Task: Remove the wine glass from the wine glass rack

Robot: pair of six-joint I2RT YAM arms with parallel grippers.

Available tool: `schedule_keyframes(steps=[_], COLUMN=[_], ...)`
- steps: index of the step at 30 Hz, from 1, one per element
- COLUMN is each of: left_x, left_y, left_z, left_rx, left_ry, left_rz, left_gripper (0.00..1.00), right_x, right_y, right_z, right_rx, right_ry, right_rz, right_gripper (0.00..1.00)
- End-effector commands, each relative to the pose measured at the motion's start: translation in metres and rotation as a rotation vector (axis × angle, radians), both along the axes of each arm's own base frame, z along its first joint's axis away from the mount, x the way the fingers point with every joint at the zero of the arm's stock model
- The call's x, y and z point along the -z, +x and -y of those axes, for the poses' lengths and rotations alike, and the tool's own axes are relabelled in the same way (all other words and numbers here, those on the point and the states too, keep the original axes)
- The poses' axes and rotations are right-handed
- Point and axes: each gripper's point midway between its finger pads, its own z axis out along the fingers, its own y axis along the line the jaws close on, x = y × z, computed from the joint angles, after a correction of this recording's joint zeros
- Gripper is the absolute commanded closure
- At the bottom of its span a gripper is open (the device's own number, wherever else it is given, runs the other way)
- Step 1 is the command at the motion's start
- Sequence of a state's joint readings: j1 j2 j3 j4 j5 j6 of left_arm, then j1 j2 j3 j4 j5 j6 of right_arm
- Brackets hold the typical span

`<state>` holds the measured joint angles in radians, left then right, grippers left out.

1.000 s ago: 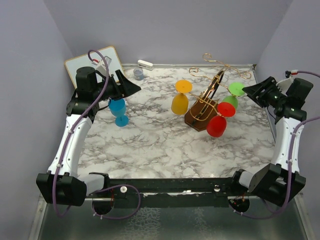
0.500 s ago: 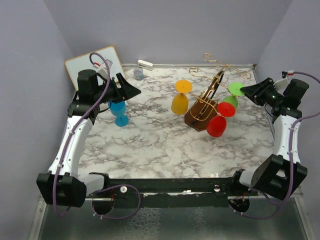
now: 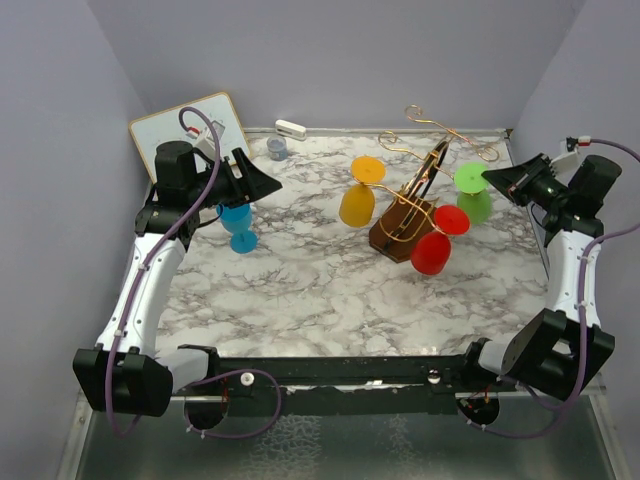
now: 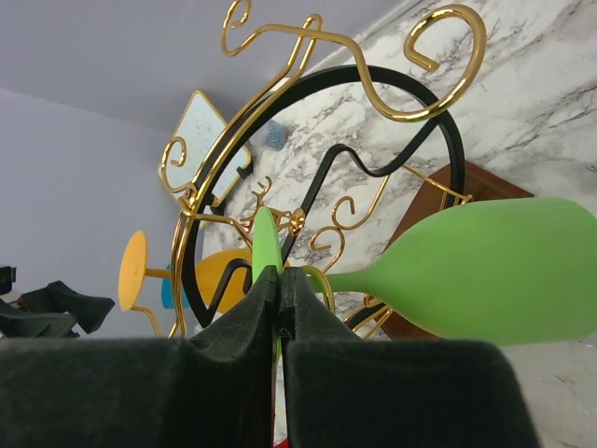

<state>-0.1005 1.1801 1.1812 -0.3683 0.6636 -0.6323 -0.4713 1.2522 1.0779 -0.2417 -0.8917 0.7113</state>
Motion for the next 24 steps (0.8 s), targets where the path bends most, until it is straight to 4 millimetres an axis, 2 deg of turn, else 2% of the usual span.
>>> schedule_keyframes(steps=[1,7,17,24], left_x=[-0.007,-0.008,-0.011,-0.007], left_y=[-0.003,-0.005,-0.007,-0.008], left_z=[-0.002,-0.002,-0.003,-0.003], left_rx=[-0.008,-0.01,-0.011,-0.011], left_ry=[0.013,0.014,0.023,0.025], left_rz=[0.045,0.045,0.051,0.045], left_gripper=[0.31,0.31,0.31,0.31], right_x=[-0.014,-0.024,-0.026,-0.027], right_y=[-0.005,-0.01,-0.02,-0.027], right_z=[-0.006,-0.004,0.001,-0.005], right_rx=[-0.03,0.029,0.121,0.103], right_ry=[0.012,0.005,-0.011,-0.008], right_rz=[0.054,0.06,0.052,0.052], right_gripper=[0.99,0.99,0.99,0.99])
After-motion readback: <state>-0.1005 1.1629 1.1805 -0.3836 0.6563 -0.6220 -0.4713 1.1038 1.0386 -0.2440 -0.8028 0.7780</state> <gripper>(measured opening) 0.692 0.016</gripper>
